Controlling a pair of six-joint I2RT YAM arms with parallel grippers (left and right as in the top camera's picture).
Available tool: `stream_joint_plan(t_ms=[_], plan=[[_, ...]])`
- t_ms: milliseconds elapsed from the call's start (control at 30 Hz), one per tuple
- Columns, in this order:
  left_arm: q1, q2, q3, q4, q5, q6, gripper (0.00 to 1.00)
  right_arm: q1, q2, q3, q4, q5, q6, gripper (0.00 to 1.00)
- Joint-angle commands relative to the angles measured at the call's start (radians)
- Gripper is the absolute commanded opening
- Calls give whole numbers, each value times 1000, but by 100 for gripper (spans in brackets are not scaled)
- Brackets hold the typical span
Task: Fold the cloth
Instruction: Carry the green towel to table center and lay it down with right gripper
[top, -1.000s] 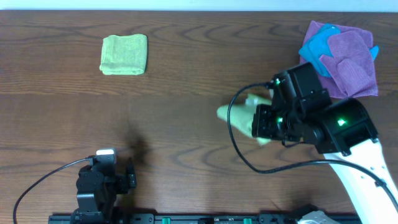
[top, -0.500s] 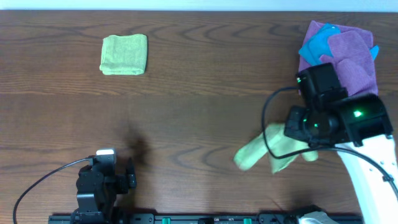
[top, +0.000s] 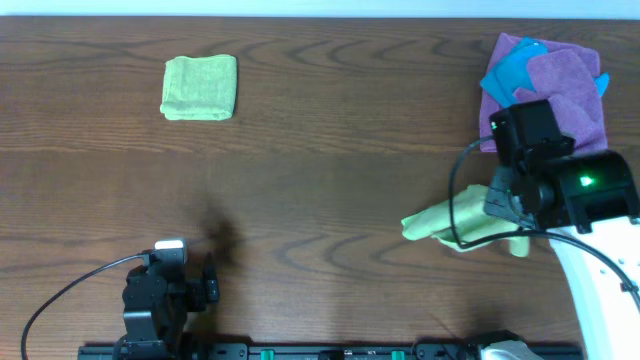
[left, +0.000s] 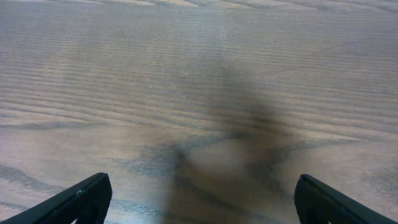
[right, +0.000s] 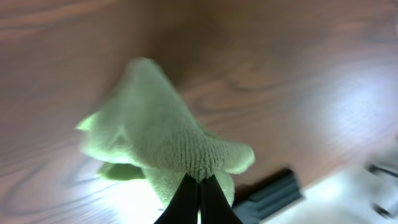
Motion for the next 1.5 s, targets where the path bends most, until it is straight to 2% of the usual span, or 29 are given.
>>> stream_joint_plan(t_ms=[0,133,267,367,467,667,700,767,800,833,967,1167,1267,1367,1467], plan=[[-4,-6,-44,-39,-7,17,95,-30,-17,30,-58,109,-13,1],[-4,-6,-44,-39,-7,17,95,-42,-30,29,-107,93,-94,1],[-4,-6,-44,-39,-7,17,95,-24,-19,29,-39,71,-113,1],[-4,-6,-44,-39,-7,17,95,12,32,29,84,-72,-176,1],[-4,-6,-44,-39,-7,17,95,68,121,29,200,-177,-177,2],[-4,-6,-44,-39,-7,17,95,180,381,29,515,-204,-180,4],[-4,-6,-44,-39,-7,17,95,199,427,29,568,-204,-180,13],[-4,-6,-44,-39,-7,17,95,232,507,29,662,-223,-180,63],[-4,-6,-44,-39,-7,17,95,248,545,29,698,-243,-180,76],[-4,-6,-44,-39,-7,17,95,262,572,29,726,-262,-180,99],[-4,-6,-43,-39,-7,17,95,320,643,29,751,-315,-181,99],[-4,-6,-44,-39,-7,17,95,336,629,51,653,-311,-245,99],[-4,-6,-44,-39,-7,17,95,316,584,84,551,-188,-259,99],[-4,-6,-44,-39,-7,17,95,295,528,83,534,-161,-386,99],[-4,-6,-44,-39,-7,17,95,264,519,79,500,-316,-628,99]])
